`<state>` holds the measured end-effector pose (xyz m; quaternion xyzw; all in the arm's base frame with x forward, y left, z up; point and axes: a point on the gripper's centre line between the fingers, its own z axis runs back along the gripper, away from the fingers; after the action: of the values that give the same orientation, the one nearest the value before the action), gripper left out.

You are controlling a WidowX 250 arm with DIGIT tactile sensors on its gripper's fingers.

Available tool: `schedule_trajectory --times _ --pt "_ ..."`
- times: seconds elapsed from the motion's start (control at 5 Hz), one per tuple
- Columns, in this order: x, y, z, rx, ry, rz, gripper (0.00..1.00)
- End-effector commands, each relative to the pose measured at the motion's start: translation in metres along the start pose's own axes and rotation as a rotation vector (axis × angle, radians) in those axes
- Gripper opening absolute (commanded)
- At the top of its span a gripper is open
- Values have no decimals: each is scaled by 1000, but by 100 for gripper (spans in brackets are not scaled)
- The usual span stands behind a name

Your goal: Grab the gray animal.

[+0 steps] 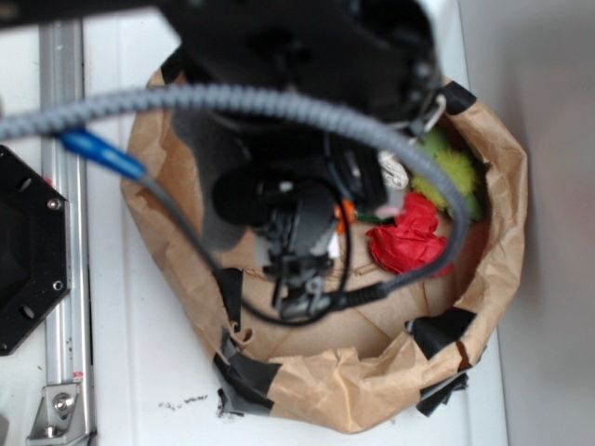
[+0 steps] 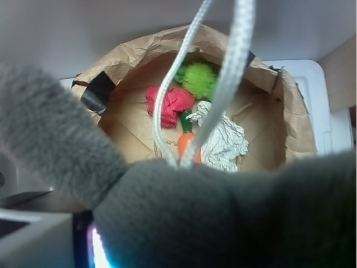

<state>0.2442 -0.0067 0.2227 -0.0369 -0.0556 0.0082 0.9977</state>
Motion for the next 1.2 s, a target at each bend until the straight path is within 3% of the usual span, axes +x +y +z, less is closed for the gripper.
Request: schedule_trajectory --times 0.0,0.2,1.0 --pt "1 8 16 8 -91 4 0" --pt "-1 9 17 30 -99 12 0" --pt "-9 9 17 2 -88 10 0"
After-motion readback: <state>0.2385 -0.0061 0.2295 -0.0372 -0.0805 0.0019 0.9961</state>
